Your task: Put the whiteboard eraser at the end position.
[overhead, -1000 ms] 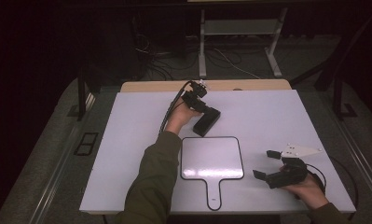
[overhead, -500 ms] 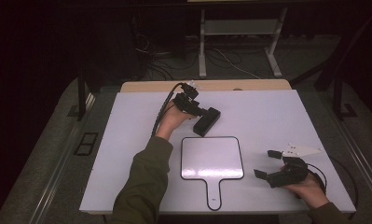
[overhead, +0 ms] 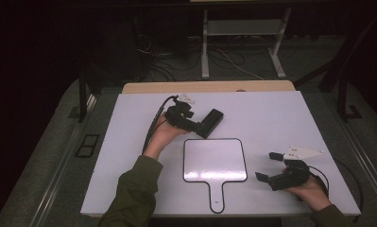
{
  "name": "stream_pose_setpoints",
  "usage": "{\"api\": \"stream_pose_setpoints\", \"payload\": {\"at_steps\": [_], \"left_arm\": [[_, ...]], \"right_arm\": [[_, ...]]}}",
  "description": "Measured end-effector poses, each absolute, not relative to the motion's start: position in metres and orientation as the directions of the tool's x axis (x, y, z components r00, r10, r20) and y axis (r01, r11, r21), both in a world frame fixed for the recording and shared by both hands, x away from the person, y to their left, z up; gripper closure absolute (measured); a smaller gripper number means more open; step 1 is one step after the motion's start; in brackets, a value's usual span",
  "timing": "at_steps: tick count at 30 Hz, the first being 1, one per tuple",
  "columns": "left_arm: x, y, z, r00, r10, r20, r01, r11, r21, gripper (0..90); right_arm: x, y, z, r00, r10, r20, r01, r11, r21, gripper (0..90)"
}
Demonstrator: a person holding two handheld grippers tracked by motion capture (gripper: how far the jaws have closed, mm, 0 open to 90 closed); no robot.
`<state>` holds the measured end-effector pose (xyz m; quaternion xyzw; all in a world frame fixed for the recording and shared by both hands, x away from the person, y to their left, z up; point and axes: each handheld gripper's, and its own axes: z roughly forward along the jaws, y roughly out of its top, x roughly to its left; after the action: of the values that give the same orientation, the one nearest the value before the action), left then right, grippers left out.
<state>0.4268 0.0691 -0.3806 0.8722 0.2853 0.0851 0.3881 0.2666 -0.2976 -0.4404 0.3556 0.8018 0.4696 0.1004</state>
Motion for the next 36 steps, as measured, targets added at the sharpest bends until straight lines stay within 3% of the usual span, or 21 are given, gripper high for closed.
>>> {"api": "stream_pose_setpoints", "payload": {"at_steps": [23,31,36], "left_arm": [[0.368,0.1,-0.391,0.803,0.594,-0.056,0.384,-0.444,0.81,12.5],[0.352,0.11,-0.396,0.796,0.603,-0.056,0.386,-0.433,0.815,0.2],[0.34,0.118,-0.403,0.796,0.602,-0.051,0.378,-0.43,0.82,0.0]], "right_arm": [[0.266,-0.298,-0.441,-0.723,0.671,0.167,0.476,0.308,0.824,0.0],[0.266,-0.298,-0.441,-0.722,0.671,0.166,0.476,0.308,0.824,0.0],[0.266,-0.298,-0.441,-0.722,0.671,0.166,0.475,0.307,0.825,0.0]]}}
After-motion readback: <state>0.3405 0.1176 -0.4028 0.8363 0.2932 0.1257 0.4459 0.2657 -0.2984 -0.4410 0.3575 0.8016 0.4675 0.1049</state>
